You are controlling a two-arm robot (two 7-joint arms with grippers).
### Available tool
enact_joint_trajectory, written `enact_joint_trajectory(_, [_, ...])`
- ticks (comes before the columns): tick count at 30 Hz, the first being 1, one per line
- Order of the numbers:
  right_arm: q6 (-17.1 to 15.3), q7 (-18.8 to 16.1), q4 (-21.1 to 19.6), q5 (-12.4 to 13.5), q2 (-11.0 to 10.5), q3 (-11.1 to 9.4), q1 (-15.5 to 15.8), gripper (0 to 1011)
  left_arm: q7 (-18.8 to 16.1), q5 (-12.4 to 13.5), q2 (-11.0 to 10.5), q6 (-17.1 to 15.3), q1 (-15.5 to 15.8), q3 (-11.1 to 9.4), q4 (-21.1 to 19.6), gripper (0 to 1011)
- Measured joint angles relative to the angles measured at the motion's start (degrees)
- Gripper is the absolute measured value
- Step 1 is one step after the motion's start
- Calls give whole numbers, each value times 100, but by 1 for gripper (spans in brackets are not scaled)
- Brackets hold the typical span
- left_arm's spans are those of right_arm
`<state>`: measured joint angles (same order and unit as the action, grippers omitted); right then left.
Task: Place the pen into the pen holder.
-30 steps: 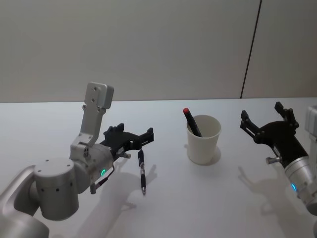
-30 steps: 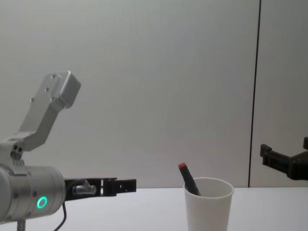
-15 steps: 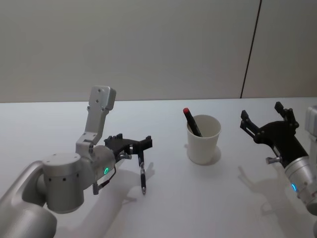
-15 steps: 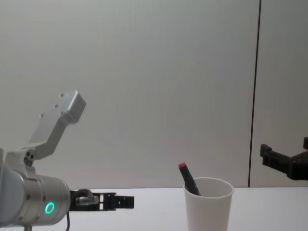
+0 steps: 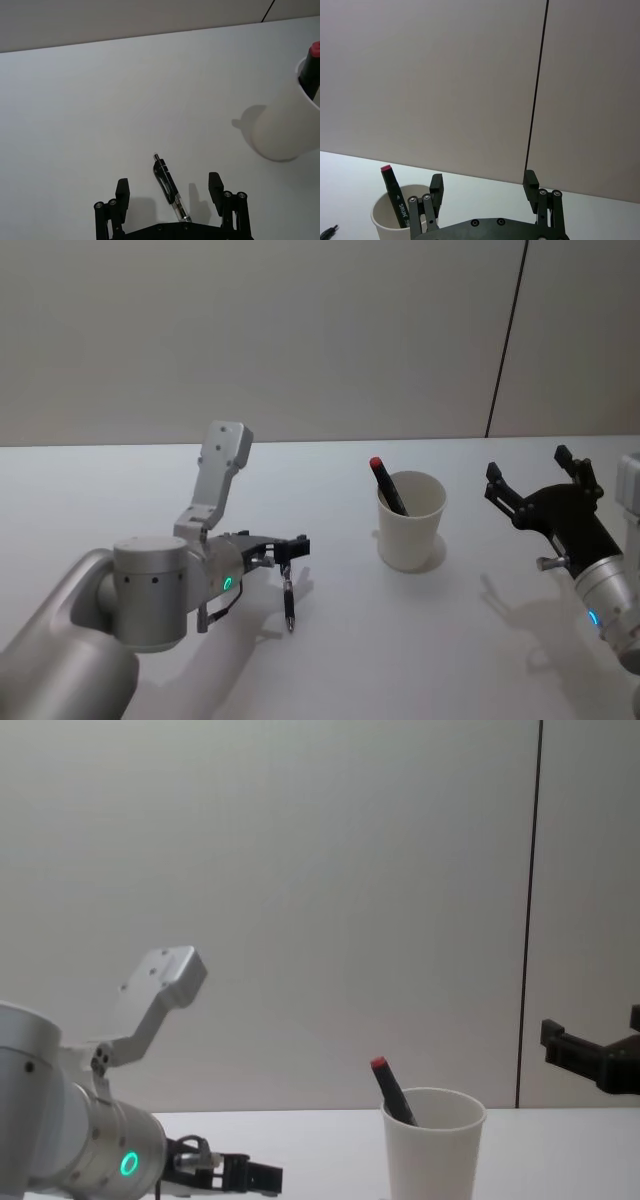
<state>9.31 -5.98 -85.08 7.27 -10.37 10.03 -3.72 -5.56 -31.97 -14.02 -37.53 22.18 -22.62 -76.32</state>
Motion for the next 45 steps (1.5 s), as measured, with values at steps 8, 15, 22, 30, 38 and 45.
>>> enact_joint_trajectory(8, [0, 0, 0, 0, 0, 0, 0, 1002, -131, 193, 141, -320, 150, -69, 203, 1004])
enact_joint_trajectory(15, [0, 0, 0, 0, 0, 0, 0, 1002, -229, 342, 247, -522, 255, -125, 339, 1004])
enact_joint_trajectory(22, [0, 0, 0, 0, 0, 0, 0, 1002, -302, 471, 337, -669, 337, -162, 453, 1004])
enact_joint_trajectory(30, [0, 0, 0, 0, 0, 0, 0, 1002, -348, 620, 426, -799, 422, -201, 567, 1004])
enact_joint_trajectory(38, [0, 0, 0, 0, 0, 0, 0, 1002, -385, 819, 523, -957, 520, -247, 697, 1004])
enact_joint_trajectory(45, [0, 0, 0, 0, 0, 0, 0, 1002, -419, 959, 599, -1051, 588, -274, 795, 957])
